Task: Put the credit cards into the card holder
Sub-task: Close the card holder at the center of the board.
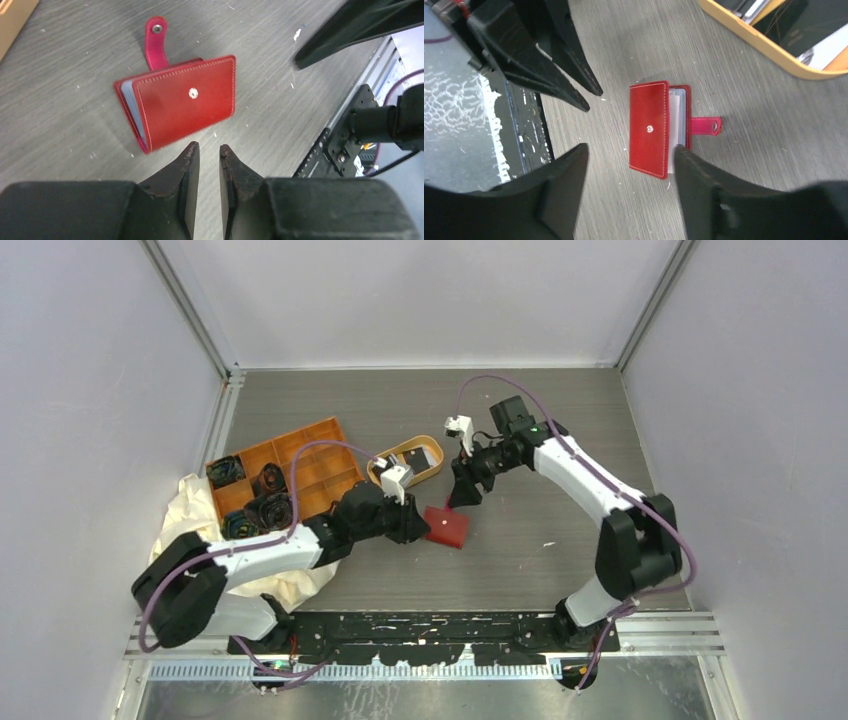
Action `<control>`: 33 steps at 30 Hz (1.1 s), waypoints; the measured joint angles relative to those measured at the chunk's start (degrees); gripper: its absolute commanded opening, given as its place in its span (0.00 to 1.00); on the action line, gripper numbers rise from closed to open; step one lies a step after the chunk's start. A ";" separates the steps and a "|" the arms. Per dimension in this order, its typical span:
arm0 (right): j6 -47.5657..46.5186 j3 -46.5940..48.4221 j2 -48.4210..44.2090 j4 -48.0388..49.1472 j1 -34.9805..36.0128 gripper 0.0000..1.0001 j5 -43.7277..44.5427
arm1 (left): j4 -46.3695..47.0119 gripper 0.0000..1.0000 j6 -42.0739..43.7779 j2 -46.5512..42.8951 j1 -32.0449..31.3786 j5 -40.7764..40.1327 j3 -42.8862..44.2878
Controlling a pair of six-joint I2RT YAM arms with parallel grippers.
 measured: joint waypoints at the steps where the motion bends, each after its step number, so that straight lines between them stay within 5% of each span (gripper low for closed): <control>1: 0.42 0.17 2.14 0.79 0.24 0.52 -0.26 | -0.02 0.21 0.13 2.05 0.79 0.72 1.27; 7: 2.91 4.46 16.96 2.40 0.09 0.48 4.31 | 1.53 0.19 -1.20 13.29 4.44 6.40 6.51; 14: 3.78 6.21 20.37 2.03 -0.42 0.49 8.92 | 3.23 0.13 -4.02 21.57 6.27 9.79 8.09; 33: 3.06 14.67 29.24 -3.45 -0.46 0.31 9.20 | 7.76 0.09 -8.17 24.68 9.14 14.23 8.13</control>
